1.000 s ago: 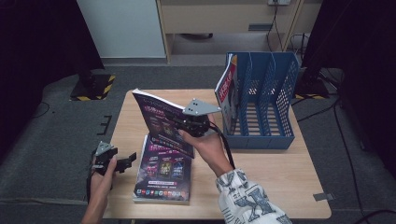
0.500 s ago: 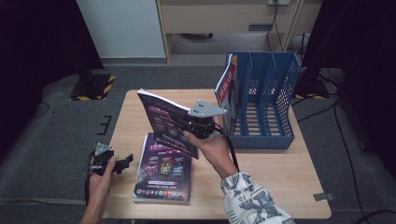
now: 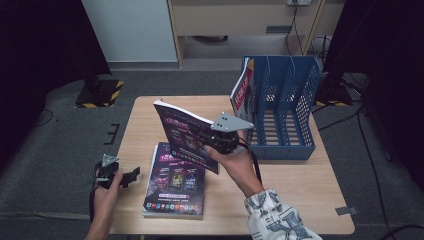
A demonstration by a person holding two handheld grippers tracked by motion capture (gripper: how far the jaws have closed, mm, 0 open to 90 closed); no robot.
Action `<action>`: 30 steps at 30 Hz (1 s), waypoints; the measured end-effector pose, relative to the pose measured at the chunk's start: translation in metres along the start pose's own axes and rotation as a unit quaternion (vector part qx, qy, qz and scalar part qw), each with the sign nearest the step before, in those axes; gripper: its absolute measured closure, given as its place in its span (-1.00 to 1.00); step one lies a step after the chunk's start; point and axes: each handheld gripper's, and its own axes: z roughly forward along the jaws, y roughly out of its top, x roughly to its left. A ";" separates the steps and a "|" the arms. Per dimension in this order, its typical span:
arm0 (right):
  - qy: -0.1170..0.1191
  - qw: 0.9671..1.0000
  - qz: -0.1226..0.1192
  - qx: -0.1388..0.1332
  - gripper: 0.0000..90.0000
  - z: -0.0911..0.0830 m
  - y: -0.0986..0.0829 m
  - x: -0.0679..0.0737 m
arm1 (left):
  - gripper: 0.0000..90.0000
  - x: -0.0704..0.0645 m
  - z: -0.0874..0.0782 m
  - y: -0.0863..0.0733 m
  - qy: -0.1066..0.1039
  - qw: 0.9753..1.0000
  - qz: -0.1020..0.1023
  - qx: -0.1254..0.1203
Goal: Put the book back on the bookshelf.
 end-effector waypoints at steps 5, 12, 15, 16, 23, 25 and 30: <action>-0.008 1.000 0.001 0.003 0.83 -0.011 -0.004 -0.004 | -0.83 -0.002 0.001 0.000 -0.001 1.000 0.010 0.001; -0.018 1.000 0.004 0.003 0.83 -0.024 -0.008 -0.011 | -0.84 -0.003 0.004 -0.001 0.001 1.000 0.020 0.014; -0.020 1.000 0.005 0.004 0.83 -0.029 -0.009 -0.013 | -0.84 -0.004 0.004 -0.001 -0.003 1.000 0.025 0.014; -0.021 1.000 0.005 0.004 0.83 -0.030 -0.009 -0.013 | -0.84 -0.005 0.005 -0.001 -0.004 0.999 0.028 0.016; -0.025 1.000 0.005 0.009 0.83 -0.041 -0.013 -0.016 | -0.84 -0.006 0.006 -0.002 -0.001 0.999 0.035 0.024; -0.025 1.000 0.003 0.009 0.83 -0.044 -0.013 -0.016 | -0.84 -0.006 0.007 -0.002 -0.001 0.999 0.036 0.025; -0.029 1.000 0.003 0.010 0.83 -0.055 -0.017 -0.019 | -0.84 -0.007 0.008 -0.002 -0.003 0.999 0.042 0.024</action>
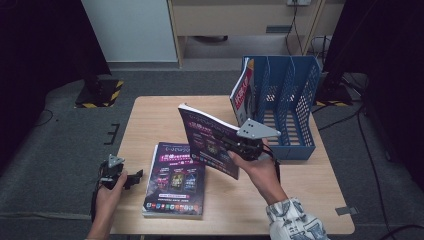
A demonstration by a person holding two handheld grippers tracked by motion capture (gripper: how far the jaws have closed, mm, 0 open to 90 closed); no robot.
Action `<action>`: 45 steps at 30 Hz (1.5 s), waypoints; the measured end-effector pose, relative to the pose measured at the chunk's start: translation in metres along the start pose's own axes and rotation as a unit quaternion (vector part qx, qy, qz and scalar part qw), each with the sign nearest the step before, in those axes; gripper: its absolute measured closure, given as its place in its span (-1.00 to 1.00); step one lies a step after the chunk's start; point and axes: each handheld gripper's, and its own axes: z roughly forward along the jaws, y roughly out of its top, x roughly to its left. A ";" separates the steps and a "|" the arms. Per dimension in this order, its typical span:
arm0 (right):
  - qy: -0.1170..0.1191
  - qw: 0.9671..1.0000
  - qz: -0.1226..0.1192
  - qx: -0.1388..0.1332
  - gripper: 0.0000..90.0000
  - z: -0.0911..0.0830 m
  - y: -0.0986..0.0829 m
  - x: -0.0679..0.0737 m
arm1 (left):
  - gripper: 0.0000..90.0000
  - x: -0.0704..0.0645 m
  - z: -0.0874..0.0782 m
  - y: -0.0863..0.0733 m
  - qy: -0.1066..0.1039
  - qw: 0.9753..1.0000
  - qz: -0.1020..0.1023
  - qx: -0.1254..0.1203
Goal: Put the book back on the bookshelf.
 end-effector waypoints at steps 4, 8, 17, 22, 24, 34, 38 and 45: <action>-0.006 1.000 0.002 0.002 0.83 -0.008 -0.005 -0.005 | -0.84 -0.001 0.000 0.000 0.002 1.000 0.008 0.001; -0.013 1.000 0.006 0.005 0.83 -0.016 -0.009 -0.011 | -0.84 -0.003 0.001 0.000 0.006 1.000 0.018 0.006; -0.029 0.999 0.013 -0.001 0.83 -0.035 -0.013 -0.018 | -0.85 -0.003 0.000 0.002 0.019 0.999 0.044 0.006; -0.034 0.999 0.017 0.000 0.83 -0.044 -0.018 -0.022 | -0.84 -0.001 0.002 0.002 0.012 0.999 0.042 0.001; -0.037 0.999 0.022 0.000 0.83 -0.047 -0.020 -0.024 | -0.84 -0.001 0.003 0.002 0.010 0.999 0.044 -0.002; -0.044 0.999 0.026 0.003 0.83 -0.063 -0.028 -0.028 | -0.84 -0.002 0.003 0.001 0.006 0.999 0.042 -0.003; -0.048 0.998 0.029 -0.001 0.83 -0.069 -0.029 -0.028 | -0.84 -0.002 0.003 0.001 0.007 0.999 0.043 -0.003; -0.050 0.998 0.030 0.000 0.83 -0.082 -0.032 -0.028 | -0.84 -0.003 0.003 0.001 0.005 0.999 0.043 -0.003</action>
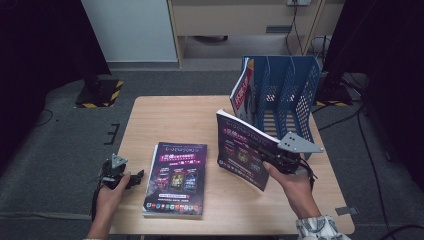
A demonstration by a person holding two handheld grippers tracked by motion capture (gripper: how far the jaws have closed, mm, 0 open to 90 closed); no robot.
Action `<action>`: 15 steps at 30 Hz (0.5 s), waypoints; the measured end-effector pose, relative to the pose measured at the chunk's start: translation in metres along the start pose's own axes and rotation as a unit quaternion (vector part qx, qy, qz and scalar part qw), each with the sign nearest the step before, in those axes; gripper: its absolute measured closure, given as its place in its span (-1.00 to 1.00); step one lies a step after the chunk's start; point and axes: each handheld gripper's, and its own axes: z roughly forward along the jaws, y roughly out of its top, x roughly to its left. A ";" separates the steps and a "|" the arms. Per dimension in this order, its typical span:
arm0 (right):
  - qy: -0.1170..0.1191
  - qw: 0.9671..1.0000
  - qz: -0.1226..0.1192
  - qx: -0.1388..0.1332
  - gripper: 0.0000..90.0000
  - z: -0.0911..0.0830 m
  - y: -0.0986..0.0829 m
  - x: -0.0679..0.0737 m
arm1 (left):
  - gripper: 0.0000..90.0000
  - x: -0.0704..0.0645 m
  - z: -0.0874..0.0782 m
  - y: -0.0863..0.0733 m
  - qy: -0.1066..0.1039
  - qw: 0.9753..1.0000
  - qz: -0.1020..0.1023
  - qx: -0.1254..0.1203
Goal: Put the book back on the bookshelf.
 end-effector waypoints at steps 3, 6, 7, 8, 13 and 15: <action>-0.001 1.000 0.000 0.003 0.83 -0.005 -0.001 -0.001 | -0.84 -0.001 0.000 0.000 0.000 1.000 0.000 0.000; -0.004 1.000 -0.001 0.005 0.83 -0.011 -0.002 -0.003 | -0.85 -0.001 0.000 0.000 -0.002 1.000 -0.001 0.000; -0.005 1.000 -0.001 0.005 0.83 -0.013 -0.002 -0.004 | -0.85 -0.001 0.000 0.000 -0.002 1.000 -0.001 0.000; -0.006 1.000 0.000 0.004 0.83 -0.016 -0.002 -0.005 | -0.85 -0.001 0.000 0.000 -0.002 1.000 -0.001 0.000; -0.013 1.000 0.001 0.007 0.83 -0.026 -0.004 -0.008 | -0.85 -0.003 0.000 0.001 -0.001 1.000 0.004 -0.001; -0.014 1.000 0.001 0.008 0.83 -0.028 -0.005 -0.009 | -0.85 -0.003 0.000 0.001 -0.001 1.000 0.003 0.000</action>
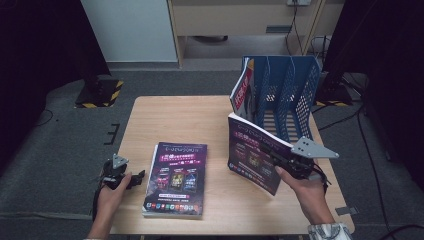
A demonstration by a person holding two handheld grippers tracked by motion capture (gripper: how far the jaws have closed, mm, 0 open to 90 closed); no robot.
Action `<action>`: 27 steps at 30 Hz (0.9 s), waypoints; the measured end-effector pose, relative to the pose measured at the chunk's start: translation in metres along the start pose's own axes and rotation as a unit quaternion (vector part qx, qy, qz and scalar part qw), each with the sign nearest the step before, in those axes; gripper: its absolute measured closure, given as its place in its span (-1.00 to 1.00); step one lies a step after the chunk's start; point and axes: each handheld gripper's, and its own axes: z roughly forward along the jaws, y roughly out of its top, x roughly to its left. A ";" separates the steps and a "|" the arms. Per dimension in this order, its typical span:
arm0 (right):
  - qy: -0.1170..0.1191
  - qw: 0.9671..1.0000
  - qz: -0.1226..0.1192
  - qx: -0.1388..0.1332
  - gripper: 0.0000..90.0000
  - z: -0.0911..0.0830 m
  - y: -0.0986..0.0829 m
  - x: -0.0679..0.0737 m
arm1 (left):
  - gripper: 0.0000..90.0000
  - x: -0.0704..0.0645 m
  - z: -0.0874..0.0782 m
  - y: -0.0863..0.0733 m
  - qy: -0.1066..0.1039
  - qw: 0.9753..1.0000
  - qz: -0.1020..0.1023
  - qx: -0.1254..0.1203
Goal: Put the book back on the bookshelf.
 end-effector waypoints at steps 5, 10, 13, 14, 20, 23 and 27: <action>-0.004 1.000 0.001 0.001 0.83 -0.009 0.000 -0.002 | -0.85 0.000 0.000 0.000 0.000 1.000 0.000 0.000; -0.004 1.000 0.006 -0.002 0.84 -0.017 0.005 -0.003 | -0.85 0.001 0.000 0.000 -0.002 1.000 -0.003 0.001; -0.004 1.000 0.012 -0.004 0.84 -0.020 0.011 -0.004 | -0.85 0.000 0.000 0.000 -0.001 1.000 -0.002 0.001; -0.004 1.000 0.014 -0.004 0.84 -0.021 0.012 -0.004 | -0.85 0.000 0.000 0.000 -0.001 1.000 -0.002 0.001; -0.003 1.000 0.015 -0.008 0.84 -0.024 0.030 -0.003 | -0.85 0.000 0.000 0.000 -0.001 1.000 -0.002 0.001; -0.005 1.000 0.013 -0.008 0.83 -0.026 0.041 -0.004 | -0.85 0.000 0.000 0.000 -0.001 1.000 -0.002 0.001; -0.008 1.000 0.010 -0.008 0.84 -0.027 0.055 -0.007 | -0.85 0.000 0.000 0.000 0.000 1.000 -0.001 0.001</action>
